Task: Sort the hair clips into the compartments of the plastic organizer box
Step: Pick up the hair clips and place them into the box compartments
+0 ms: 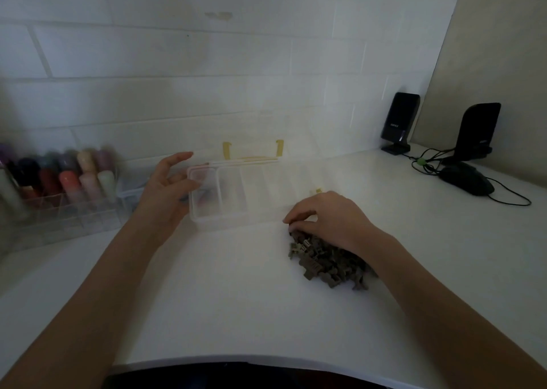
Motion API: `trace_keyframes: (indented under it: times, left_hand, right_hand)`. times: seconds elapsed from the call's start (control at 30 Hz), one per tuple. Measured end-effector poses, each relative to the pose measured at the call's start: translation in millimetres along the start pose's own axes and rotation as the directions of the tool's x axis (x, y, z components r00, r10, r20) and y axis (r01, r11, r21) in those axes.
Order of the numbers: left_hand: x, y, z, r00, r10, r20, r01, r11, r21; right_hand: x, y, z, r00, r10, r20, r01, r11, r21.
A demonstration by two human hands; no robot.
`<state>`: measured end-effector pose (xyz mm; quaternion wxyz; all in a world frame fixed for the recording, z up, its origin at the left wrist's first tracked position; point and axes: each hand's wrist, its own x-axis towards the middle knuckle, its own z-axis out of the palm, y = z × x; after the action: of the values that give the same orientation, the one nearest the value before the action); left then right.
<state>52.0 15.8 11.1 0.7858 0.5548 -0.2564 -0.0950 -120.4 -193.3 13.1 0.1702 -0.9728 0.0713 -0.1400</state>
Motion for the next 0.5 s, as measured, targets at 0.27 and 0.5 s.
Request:
trace_keyframes:
  times: [0.27, 0.5]
  left_hand:
    - [2.5, -1.0, -3.8, 0.999, -0.027, -0.030, 0.027, 1.000, -0.002]
    - [0.7, -9.8, -2.5, 0.984, 0.139, -0.113, -0.109, 0.964, 0.241]
  right_hand:
    - [-1.0, -4.2, -0.5, 0.996, -0.038, -0.082, 0.060, 0.960, 0.273]
    - [-0.4, 1.2, -9.5, 0.994, 0.059, -0.097, 0.028, 0.704, 0.709]
